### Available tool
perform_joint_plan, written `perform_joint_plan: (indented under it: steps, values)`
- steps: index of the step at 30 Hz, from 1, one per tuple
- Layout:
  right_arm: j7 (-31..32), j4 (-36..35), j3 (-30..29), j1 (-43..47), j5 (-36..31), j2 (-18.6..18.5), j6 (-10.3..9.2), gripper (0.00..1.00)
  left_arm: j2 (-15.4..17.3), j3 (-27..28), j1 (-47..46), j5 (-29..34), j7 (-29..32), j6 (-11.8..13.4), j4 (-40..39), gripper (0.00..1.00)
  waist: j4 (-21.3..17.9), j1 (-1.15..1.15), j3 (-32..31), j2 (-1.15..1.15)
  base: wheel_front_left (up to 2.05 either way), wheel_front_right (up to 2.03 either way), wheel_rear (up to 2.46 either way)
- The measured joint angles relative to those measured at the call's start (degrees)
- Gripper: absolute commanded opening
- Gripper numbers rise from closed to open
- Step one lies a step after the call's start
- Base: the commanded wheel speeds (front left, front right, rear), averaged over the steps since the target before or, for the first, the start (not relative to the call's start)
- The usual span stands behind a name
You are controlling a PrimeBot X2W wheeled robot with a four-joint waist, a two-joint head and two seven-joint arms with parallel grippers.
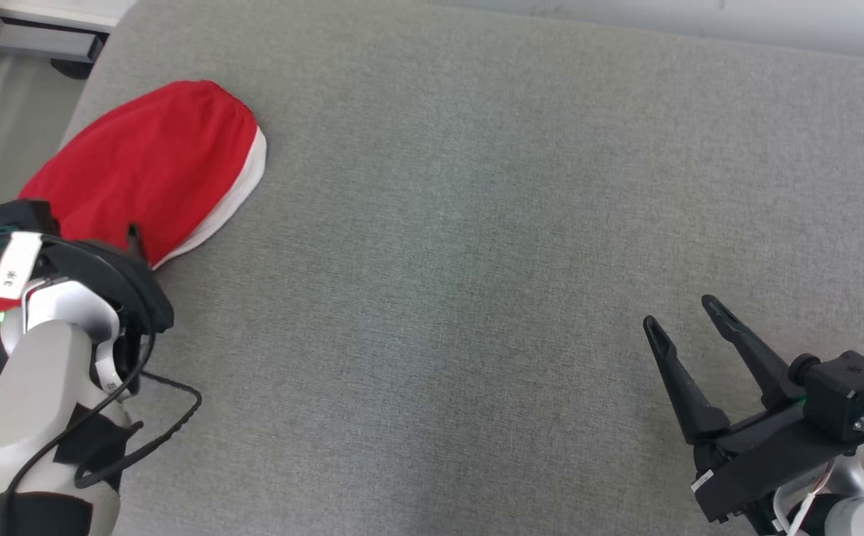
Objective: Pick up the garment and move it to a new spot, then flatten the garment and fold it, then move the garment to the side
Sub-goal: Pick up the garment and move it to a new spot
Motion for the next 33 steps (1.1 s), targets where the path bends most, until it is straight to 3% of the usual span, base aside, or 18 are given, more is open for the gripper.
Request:
perform_joint_plan:
  steps: [8, 18, 26, 33]
  values:
    - [-1.34, 3.77, 1.13, -0.34, 0.80, 2.08, 0.01, 1.00, -0.66, -3.23, 1.41, 2.86, -9.28, -1.18, -5.46, 1.00, 1.20, 0.00, -3.57, 0.00, 0.00, 0.00, 0.00]
    - [-4.03, 8.98, 1.38, 0.34, 1.94, 4.93, -0.96, 1.00, -1.33, -7.05, 14.36, 5.16, -19.56, -3.60, -12.89, 1.00, 1.63, -0.01, -10.33, 0.00, 0.00, 0.00, 0.00]
    - [-5.81, 11.65, 1.29, 3.06, 1.96, 6.93, -3.03, 1.00, -0.45, -7.11, 26.77, 5.45, -20.59, -3.57, -22.02, 1.00, 0.50, -0.02, -15.57, -0.01, 0.00, 0.00, 0.00]
    - [-7.60, 11.60, -0.31, 3.83, 1.96, 7.03, -4.08, 1.00, -0.18, -6.00, 34.71, 4.89, -20.97, -2.76, -29.95, 1.00, -3.31, -0.01, -17.48, -0.01, 0.00, 0.00, 0.00]
